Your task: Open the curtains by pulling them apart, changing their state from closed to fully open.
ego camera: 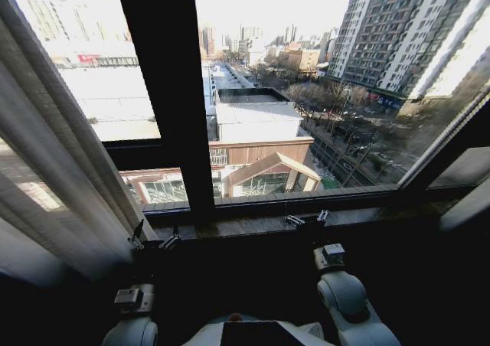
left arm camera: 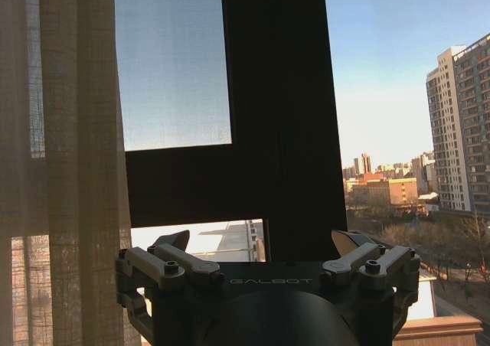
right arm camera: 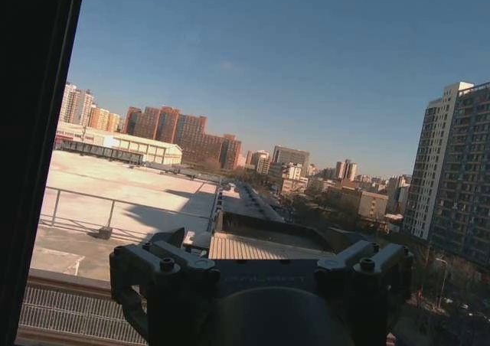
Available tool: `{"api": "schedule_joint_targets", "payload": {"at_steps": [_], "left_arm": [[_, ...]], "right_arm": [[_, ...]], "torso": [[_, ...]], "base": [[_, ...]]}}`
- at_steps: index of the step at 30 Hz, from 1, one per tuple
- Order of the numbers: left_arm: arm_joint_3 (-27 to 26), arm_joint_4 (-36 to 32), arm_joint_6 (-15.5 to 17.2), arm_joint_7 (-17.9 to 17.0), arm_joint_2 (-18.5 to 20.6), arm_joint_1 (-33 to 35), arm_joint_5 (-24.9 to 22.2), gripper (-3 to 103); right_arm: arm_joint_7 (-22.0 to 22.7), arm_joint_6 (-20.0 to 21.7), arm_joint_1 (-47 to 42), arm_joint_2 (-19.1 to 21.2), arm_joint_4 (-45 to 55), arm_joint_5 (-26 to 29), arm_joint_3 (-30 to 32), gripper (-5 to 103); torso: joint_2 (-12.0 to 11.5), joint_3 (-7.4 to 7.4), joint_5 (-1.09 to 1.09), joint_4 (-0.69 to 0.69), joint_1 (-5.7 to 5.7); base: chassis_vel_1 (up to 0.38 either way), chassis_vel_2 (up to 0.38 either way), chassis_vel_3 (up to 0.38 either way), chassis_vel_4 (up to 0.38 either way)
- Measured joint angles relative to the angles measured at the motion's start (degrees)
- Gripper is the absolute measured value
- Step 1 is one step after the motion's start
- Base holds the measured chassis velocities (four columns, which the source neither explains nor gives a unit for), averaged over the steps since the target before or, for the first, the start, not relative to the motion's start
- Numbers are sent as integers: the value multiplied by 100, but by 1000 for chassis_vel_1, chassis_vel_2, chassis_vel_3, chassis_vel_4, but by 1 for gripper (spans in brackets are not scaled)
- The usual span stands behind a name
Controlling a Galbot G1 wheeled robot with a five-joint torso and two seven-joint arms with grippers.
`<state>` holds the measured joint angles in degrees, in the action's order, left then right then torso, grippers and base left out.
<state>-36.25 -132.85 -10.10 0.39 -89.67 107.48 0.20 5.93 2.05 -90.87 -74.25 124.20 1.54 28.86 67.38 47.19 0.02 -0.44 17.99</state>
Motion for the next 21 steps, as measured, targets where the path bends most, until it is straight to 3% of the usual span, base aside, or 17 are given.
{"api": "schedule_joint_targets", "payload": {"at_steps": [21], "left_arm": [[-6,86,30,-10,-18,-177,27,100]], "right_arm": [[-17,-7,-56,-54,-65,-236,-137,100]], "torso": [[0,0,-2,0,0]], "base": [[88,91,-90,-89]]}}
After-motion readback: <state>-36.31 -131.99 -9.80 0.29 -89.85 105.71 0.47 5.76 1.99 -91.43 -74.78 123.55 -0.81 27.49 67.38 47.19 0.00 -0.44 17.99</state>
